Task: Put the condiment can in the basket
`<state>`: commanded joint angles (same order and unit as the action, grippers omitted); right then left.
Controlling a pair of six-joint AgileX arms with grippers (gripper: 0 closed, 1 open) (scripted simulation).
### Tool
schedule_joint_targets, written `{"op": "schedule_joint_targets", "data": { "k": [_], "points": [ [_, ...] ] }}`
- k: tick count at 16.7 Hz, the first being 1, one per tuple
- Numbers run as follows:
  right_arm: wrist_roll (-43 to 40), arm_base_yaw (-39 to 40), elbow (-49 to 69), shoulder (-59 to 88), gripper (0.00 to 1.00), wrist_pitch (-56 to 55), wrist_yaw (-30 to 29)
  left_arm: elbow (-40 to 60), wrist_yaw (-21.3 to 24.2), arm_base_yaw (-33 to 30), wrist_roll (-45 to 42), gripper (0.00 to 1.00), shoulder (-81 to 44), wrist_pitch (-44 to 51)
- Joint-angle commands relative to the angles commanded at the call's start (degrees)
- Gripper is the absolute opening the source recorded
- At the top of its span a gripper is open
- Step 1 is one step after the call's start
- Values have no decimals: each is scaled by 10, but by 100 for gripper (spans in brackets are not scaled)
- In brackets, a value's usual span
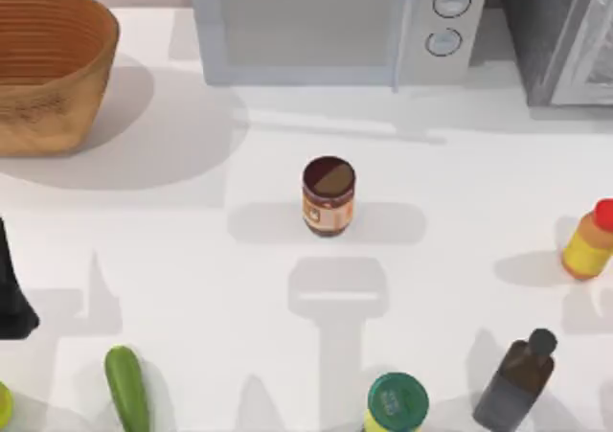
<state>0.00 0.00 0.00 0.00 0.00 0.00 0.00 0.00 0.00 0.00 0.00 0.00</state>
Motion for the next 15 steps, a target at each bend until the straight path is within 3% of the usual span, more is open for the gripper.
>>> {"op": "schedule_joint_targets", "data": {
  "k": [7, 15],
  "points": [
    [0, 0, 0, 0, 100, 0, 0, 21, 20, 10, -9, 100, -75, -37],
    [0, 0, 0, 0, 100, 0, 0, 130, 172, -21, -45, 100, -379, -208]
  ]
}}
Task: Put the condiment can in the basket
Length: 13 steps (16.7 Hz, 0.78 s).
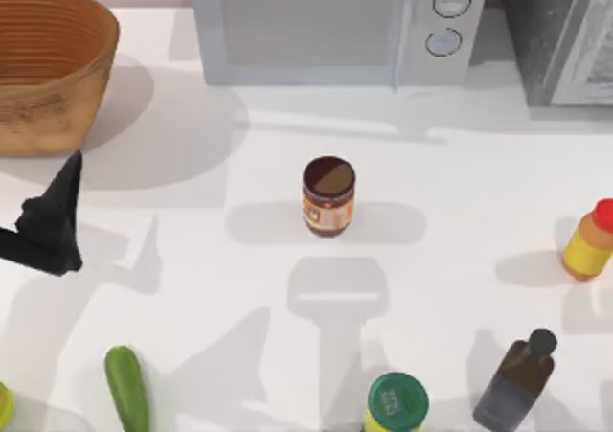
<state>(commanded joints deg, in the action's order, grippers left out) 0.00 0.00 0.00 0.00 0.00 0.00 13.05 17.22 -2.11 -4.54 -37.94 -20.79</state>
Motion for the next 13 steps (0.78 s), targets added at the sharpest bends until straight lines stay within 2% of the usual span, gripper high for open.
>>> {"op": "schedule_joint_targets", "data": {
  "k": [7, 13],
  "points": [
    [0, 0, 0, 0, 100, 0, 0, 104, 151, -40, -8, 100, -271, -161],
    [0, 0, 0, 0, 100, 0, 0, 195, 262, -54, 1, 100, -505, -302]
  ]
}}
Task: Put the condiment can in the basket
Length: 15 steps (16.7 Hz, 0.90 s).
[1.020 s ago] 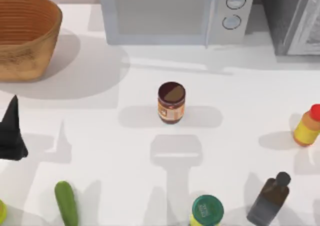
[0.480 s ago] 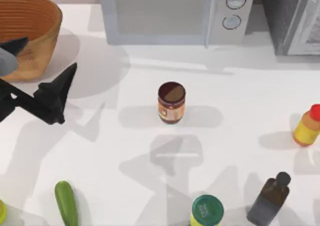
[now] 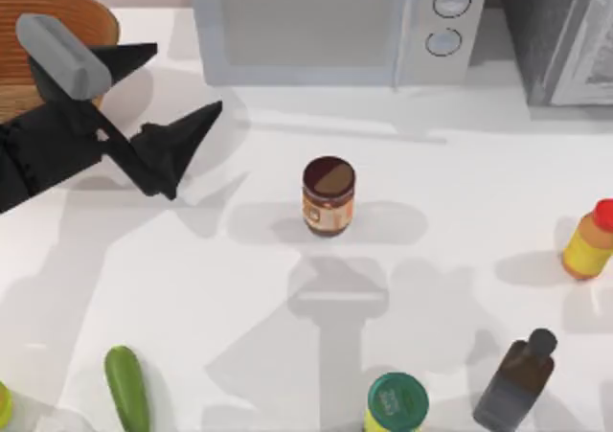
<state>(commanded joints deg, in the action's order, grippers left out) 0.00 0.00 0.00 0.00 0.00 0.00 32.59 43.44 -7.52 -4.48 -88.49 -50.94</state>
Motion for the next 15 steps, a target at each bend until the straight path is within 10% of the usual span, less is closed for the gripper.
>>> {"op": "schedule_joint_targets", "data": {
  "k": [15],
  "points": [
    [0, 0, 0, 0, 100, 0, 0, 214, 260, -43, 29, 100, -507, -323]
  ]
}}
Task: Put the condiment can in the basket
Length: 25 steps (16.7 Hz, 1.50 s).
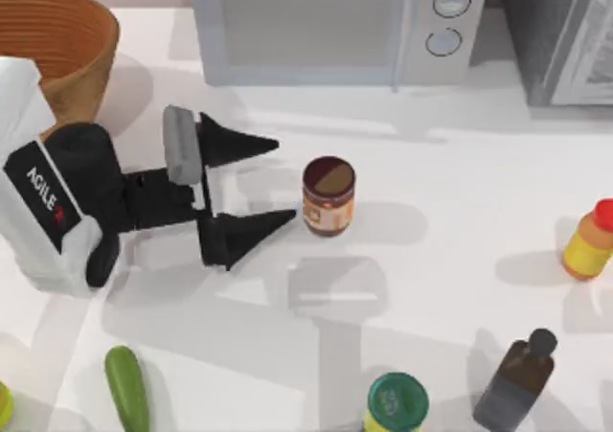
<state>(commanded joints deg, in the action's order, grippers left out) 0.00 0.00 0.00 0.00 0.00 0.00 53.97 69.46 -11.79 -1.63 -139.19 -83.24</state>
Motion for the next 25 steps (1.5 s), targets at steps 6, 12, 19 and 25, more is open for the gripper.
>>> {"op": "schedule_joint_targets", "data": {
  "k": [6, 12, 19, 25],
  "points": [
    [0, 0, 0, 0, 100, 0, 0, 25, 30, -5, 0, 100, -58, -37],
    [0, 0, 0, 0, 100, 0, 0, 29, 22, -10, 0, 100, -58, -33],
    [0, 0, 0, 0, 100, 0, 0, 95, -60, -95, 5, 100, -77, 8],
    [0, 0, 0, 0, 100, 0, 0, 99, -65, -100, 6, 85, -79, 10]
  ]
}}
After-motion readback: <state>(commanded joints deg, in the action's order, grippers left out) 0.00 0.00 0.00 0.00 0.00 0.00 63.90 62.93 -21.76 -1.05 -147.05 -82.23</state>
